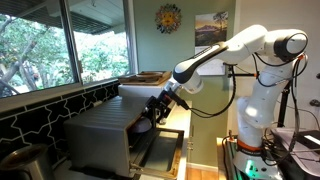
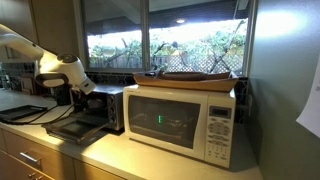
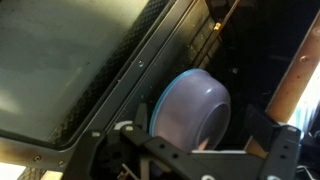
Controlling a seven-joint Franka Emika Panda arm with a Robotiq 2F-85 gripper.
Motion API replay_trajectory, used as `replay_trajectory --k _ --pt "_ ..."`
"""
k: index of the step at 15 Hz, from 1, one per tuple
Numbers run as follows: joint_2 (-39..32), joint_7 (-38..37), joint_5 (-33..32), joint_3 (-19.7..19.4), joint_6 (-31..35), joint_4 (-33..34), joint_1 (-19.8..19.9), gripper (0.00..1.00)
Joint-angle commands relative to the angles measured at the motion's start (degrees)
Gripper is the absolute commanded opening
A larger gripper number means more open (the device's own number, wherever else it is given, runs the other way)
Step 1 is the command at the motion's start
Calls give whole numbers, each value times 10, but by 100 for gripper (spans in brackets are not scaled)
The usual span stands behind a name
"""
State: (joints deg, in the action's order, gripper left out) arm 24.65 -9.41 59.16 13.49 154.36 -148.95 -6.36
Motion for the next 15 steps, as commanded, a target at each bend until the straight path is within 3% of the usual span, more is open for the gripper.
replay_trajectory --k 1,8,15 --pt "47 5 -103 -29 -87 -11 7 100" --pt "147 10 -329 -73 -308 27 16 100" --pt "234 80 -428 -80 -446 101 -1 100"
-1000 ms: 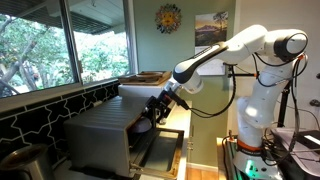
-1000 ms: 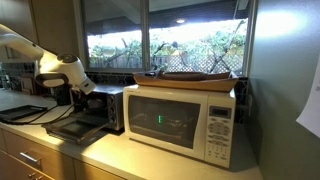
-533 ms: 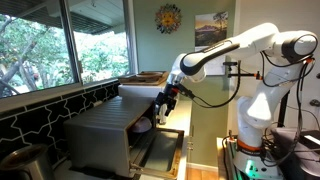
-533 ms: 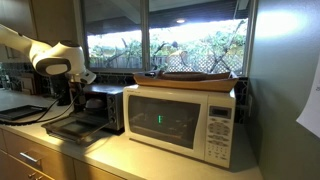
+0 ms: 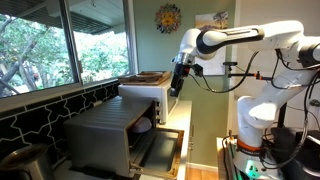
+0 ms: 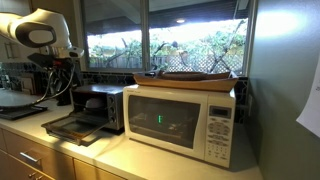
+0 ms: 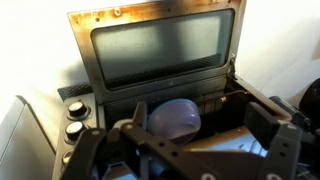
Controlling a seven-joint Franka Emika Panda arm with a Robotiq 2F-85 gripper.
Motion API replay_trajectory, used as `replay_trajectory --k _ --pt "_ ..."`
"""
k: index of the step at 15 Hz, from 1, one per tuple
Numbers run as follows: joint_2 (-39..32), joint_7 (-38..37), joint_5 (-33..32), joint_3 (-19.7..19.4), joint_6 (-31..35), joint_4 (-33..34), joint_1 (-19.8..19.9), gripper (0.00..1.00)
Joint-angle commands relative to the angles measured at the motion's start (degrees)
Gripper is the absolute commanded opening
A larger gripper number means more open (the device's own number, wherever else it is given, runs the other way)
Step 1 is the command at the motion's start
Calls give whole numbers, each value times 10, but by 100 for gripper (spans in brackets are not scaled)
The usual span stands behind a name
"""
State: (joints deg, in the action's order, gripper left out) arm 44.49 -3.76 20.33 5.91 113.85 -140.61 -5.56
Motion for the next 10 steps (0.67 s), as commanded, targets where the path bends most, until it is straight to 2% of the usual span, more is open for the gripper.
replay_trajectory --k 1,4,6,7,10 --pt "45 30 -51 -2 -50 27 -8 100" --pt "71 45 -74 -1 -64 51 -9 100" --pt "83 51 -87 3 -50 59 -8 100" --pt "68 39 -70 -1 -45 57 -10 100" --pt "80 42 -78 0 -45 62 -10 100"
